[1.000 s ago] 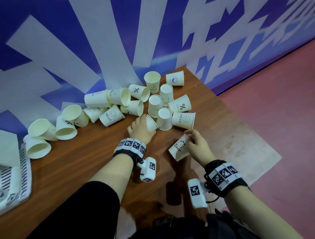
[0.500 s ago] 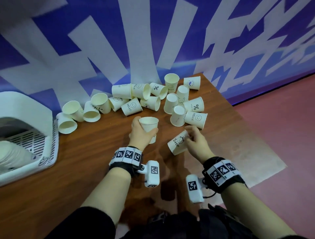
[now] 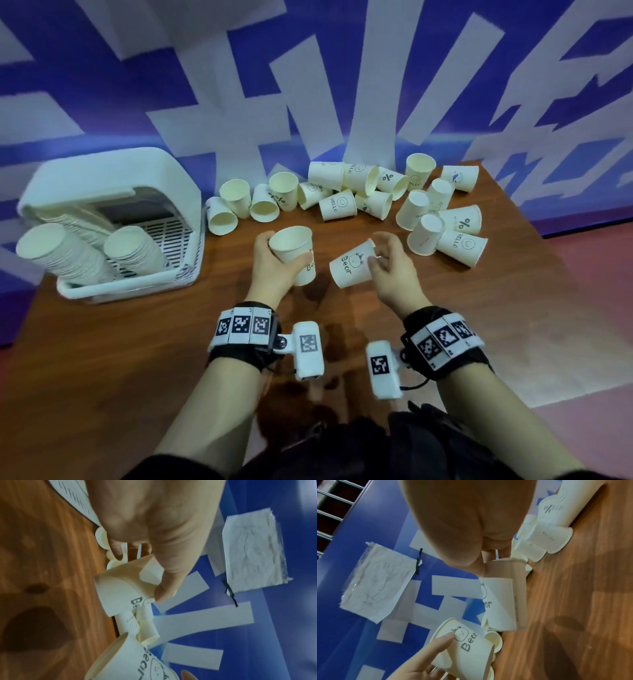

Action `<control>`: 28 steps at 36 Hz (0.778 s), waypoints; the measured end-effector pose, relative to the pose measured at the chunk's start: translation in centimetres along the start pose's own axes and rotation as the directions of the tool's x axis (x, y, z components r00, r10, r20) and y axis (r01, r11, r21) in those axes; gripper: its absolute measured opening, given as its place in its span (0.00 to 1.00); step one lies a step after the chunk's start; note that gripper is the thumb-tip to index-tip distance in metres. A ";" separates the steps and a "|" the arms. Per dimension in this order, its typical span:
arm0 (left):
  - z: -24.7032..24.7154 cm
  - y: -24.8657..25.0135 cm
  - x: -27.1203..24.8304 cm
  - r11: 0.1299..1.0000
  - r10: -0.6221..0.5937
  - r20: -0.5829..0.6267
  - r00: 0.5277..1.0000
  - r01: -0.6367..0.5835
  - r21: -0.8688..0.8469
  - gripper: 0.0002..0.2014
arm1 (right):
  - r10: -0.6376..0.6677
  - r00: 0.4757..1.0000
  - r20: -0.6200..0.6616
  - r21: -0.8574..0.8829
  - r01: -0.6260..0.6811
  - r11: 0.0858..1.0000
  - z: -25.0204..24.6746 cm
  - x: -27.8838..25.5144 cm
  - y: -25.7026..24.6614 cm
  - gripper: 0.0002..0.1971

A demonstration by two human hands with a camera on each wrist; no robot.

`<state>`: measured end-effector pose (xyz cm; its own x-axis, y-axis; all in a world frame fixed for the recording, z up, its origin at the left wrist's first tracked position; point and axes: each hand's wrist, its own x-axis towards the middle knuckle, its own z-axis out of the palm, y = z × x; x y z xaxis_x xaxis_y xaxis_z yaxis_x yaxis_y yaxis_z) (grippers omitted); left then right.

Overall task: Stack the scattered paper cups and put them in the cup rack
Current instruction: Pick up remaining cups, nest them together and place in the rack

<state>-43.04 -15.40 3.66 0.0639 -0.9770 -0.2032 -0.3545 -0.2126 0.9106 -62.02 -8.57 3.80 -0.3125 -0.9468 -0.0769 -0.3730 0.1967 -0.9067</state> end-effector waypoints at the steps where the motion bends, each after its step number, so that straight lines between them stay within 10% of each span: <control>1: -0.8 -0.1 0.0 1.000 -0.007 -0.019 1.000 0.007 -0.013 0.37 | -0.009 1.000 0.004 0.009 0.009 1.000 0.6 0.1 -0.4 0.21; 28: -20.9 -6.1 0.5 0.988 -0.024 -0.321 0.947 -0.027 -0.154 0.37 | -0.237 0.958 0.162 0.089 0.225 0.970 18.8 -0.3 -11.5 0.20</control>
<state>-21.32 -14.92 5.49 0.3688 -0.9243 -0.0987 -0.2084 -0.1857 0.9603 -41.22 -15.35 6.47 -0.0694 -0.9948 0.0741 -0.3540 -0.0449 -0.9342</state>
